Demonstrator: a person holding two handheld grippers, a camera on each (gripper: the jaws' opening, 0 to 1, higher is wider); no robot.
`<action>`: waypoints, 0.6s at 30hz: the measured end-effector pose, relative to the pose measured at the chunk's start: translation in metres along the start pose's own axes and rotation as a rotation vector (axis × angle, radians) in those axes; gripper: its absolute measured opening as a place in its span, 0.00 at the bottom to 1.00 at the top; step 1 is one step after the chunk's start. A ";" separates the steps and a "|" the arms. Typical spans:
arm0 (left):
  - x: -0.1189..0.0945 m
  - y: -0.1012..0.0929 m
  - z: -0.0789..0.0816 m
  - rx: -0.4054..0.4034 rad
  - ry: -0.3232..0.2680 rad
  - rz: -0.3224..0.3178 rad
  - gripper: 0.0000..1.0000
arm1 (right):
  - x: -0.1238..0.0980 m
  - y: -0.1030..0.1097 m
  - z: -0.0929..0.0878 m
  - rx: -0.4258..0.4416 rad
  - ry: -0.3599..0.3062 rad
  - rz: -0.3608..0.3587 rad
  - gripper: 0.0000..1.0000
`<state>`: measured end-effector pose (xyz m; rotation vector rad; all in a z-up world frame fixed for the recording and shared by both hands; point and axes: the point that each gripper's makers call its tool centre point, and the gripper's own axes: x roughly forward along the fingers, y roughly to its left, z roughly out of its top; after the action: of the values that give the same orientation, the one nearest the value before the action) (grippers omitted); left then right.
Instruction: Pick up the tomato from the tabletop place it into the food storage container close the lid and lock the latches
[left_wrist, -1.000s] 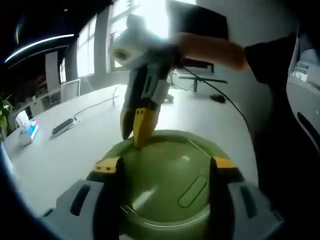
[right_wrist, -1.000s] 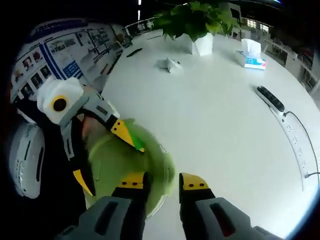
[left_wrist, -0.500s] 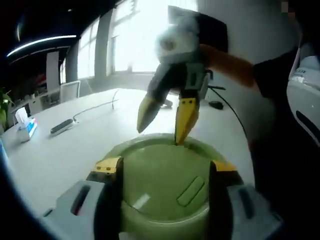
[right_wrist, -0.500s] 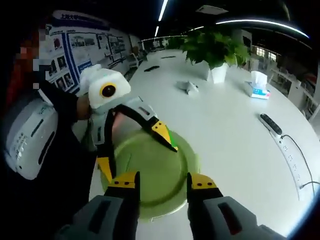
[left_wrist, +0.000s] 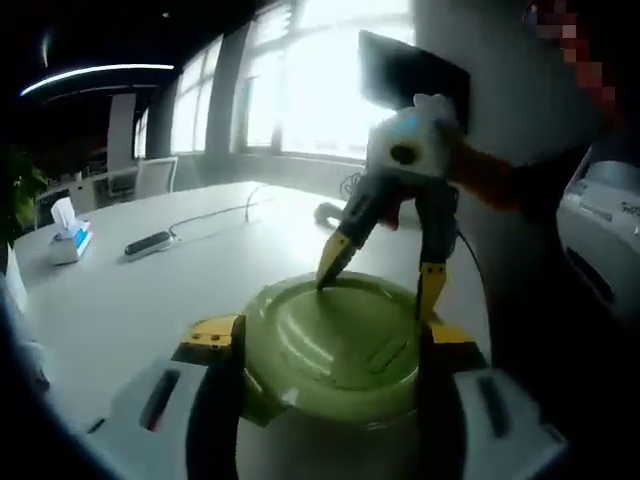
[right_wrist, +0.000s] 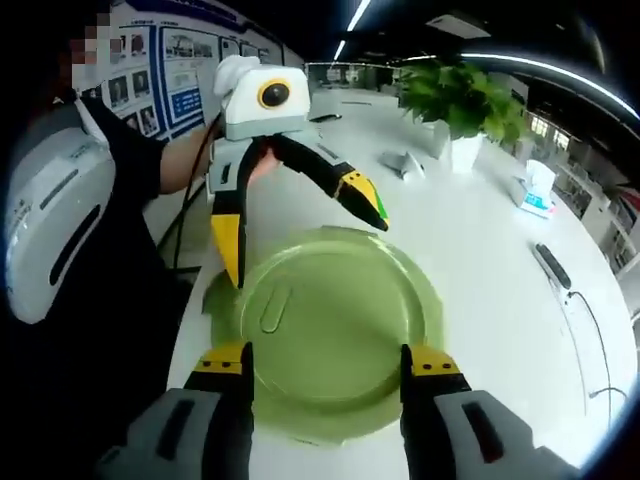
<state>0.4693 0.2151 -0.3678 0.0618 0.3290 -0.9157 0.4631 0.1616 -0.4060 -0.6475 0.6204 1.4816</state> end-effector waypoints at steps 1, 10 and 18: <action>-0.003 0.002 0.000 0.001 0.005 0.011 0.60 | 0.000 0.001 0.001 -0.010 0.001 -0.004 0.54; -0.014 0.024 -0.005 -0.079 0.075 0.101 0.57 | 0.001 0.000 -0.001 0.027 0.038 -0.038 0.56; -0.018 0.037 -0.006 -0.219 0.098 0.138 0.56 | 0.002 0.002 0.000 0.050 0.065 -0.060 0.57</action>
<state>0.4870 0.2525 -0.3714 -0.0717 0.5083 -0.7371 0.4611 0.1630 -0.4082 -0.6719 0.6801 1.3892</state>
